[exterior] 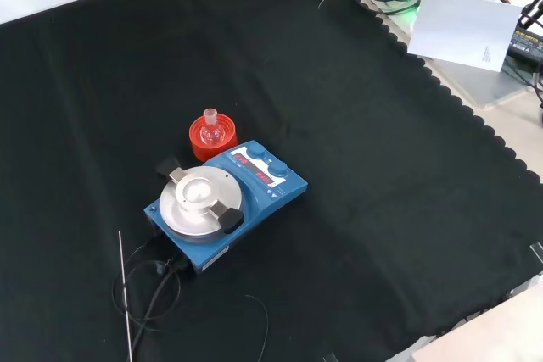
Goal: Pick up the round-bottom flask.
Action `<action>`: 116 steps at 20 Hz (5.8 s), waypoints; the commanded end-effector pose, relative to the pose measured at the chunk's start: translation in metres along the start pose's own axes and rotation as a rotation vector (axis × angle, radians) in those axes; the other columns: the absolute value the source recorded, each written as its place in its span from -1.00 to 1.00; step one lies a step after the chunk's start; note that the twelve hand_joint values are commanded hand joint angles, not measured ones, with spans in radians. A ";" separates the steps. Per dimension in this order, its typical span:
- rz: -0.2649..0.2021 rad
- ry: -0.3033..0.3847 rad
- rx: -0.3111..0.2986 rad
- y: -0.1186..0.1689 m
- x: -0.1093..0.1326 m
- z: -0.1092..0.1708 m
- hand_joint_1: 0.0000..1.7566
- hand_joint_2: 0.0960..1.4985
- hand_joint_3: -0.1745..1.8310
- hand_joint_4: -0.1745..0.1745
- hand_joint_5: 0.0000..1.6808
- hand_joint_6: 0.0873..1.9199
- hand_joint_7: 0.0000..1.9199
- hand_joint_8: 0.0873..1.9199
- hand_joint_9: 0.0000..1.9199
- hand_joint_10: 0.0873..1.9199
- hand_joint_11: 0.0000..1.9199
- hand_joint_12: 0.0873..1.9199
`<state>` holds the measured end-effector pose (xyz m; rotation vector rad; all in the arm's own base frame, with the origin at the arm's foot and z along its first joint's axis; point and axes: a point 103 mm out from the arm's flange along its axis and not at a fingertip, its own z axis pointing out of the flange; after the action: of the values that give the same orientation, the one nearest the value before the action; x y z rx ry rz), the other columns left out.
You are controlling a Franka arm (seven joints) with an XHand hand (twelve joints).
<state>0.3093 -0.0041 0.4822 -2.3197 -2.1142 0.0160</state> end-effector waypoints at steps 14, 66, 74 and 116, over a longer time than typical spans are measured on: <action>0.032 0.139 0.049 0.079 -0.037 0.072 -0.71 0.61 -0.58 -0.22 -0.56 -1.00 -0.75 -0.50 -0.67 -0.41 -1.00 0.19; -0.029 0.608 0.127 0.228 -0.006 0.384 0.02 -0.27 -0.15 -0.14 -0.31 -1.00 -0.69 -0.44 -0.56 -0.41 -1.00 0.24; -0.070 0.638 0.101 0.227 0.004 0.395 0.03 -0.29 -0.15 -0.11 -0.22 -1.00 -0.67 -0.44 -0.56 -0.41 -1.00 0.24; -0.106 0.663 0.026 0.240 0.040 0.413 0.08 -0.30 -0.14 0.02 -0.14 -0.18 -0.60 -0.48 -0.48 -0.46 -1.00 0.27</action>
<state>0.5452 0.0100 0.0668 -1.8174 -1.8537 -0.6207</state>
